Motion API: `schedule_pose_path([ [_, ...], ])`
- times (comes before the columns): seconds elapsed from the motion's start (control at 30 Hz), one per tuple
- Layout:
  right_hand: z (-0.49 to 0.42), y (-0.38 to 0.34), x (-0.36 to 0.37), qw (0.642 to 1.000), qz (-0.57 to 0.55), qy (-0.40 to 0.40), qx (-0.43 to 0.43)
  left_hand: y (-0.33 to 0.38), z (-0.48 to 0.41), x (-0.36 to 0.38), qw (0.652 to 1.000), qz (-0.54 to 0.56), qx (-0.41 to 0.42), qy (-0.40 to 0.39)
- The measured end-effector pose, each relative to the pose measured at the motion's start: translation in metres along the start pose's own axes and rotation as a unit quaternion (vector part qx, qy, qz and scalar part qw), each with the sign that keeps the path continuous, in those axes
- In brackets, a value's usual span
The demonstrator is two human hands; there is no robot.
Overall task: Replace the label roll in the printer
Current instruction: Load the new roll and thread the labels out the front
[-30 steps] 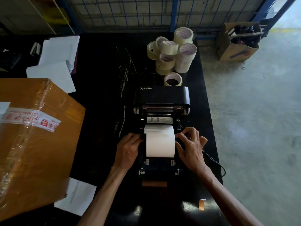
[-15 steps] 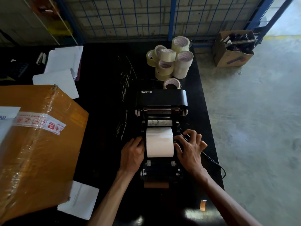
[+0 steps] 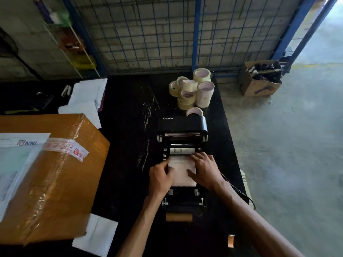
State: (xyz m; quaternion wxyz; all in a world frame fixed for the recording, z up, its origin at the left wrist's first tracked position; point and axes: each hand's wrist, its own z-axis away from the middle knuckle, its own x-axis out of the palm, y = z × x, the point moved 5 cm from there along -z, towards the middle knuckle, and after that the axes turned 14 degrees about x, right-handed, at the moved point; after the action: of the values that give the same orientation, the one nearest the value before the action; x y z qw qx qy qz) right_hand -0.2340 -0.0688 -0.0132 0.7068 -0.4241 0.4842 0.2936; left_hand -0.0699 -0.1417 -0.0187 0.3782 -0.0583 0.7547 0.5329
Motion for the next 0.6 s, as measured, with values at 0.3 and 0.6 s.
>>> schedule_pose_path([
  [0.3, 0.033, -0.002, -0.011, 0.981, -0.017, 0.186, -0.056, 0.011, 0.036, -0.005, 0.999, 0.031, -0.002, 0.015],
  [0.6, 0.084, -0.003, 0.003, 0.952, 0.040, 0.261, -0.156, -0.007, 0.069, 0.005, 0.932, 0.232, -0.278, 0.037],
])
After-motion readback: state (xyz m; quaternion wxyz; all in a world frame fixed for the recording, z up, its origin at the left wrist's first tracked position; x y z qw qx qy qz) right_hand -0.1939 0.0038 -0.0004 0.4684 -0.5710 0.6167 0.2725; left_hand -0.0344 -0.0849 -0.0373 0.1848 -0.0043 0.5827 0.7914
